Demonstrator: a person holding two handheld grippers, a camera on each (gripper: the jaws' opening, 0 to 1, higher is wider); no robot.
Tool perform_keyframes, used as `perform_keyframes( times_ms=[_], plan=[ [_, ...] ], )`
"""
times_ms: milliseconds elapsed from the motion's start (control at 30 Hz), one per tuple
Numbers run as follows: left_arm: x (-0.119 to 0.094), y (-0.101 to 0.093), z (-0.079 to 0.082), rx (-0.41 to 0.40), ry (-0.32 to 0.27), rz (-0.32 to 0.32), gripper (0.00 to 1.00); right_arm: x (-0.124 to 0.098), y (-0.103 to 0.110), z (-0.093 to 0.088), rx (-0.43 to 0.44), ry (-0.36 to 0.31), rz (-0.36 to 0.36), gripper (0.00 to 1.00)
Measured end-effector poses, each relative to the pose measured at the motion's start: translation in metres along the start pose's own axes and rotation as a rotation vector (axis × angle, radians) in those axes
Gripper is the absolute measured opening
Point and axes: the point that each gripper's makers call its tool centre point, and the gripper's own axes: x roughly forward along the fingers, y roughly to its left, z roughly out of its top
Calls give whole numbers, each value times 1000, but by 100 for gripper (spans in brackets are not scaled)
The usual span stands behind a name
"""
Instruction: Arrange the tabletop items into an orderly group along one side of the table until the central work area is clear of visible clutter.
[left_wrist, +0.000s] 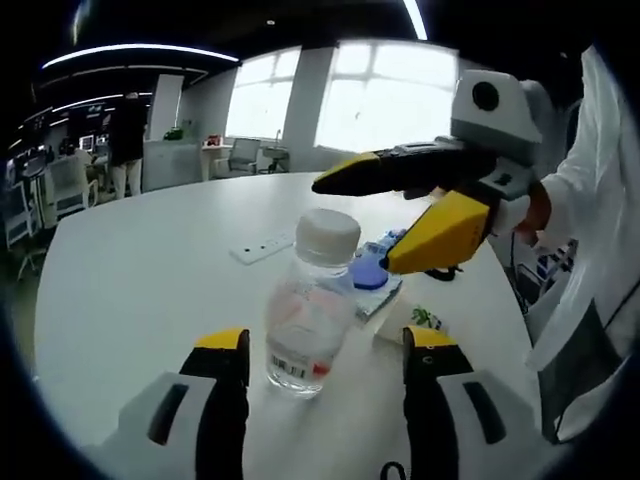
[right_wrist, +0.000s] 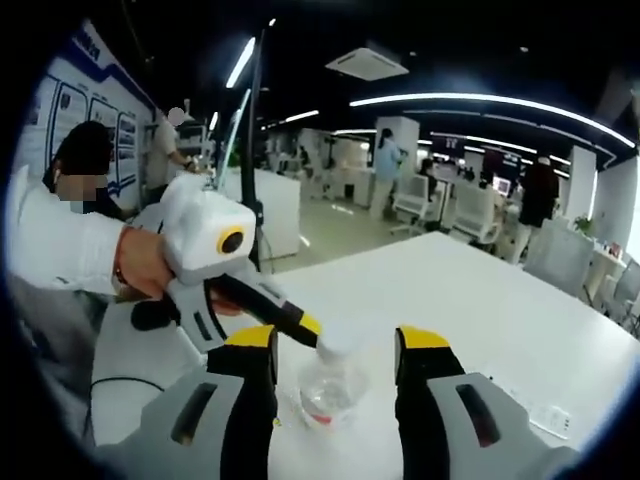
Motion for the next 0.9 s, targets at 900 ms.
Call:
perform_keyframes(
  times_ms=[900],
  plan=[
    [-31, -36, 17, -51, -61, 72, 75, -36, 2, -12, -34, 41, 230, 62]
  ],
)
